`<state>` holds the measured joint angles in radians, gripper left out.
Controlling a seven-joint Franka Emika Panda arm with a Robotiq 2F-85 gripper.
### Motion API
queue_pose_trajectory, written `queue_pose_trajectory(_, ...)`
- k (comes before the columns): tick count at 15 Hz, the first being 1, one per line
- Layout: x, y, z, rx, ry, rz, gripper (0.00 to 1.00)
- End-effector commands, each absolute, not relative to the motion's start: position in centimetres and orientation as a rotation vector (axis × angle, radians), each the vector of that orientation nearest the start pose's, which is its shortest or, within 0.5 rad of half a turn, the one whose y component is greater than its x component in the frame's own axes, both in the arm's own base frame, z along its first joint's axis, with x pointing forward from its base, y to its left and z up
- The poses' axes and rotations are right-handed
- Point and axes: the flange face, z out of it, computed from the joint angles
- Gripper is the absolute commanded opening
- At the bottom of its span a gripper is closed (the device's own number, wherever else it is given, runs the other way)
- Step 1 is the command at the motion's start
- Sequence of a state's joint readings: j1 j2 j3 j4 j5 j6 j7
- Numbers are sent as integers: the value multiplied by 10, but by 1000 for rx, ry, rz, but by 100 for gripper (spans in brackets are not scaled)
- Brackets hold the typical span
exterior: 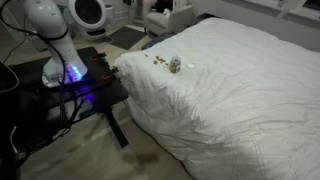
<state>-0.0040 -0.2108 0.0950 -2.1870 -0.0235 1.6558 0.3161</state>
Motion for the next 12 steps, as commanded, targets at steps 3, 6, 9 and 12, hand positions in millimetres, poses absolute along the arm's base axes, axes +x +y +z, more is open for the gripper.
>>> queue_pose_trajectory(3,454,38,459,-3199,355,484,100)
queue_pose_trajectory(6,464,35,467,-3222,361,455,100)
queue_pose_trajectory(9,482,29,478,-3260,360,393,100)
queue_pose_trajectory(12,507,22,484,-3301,320,279,100)
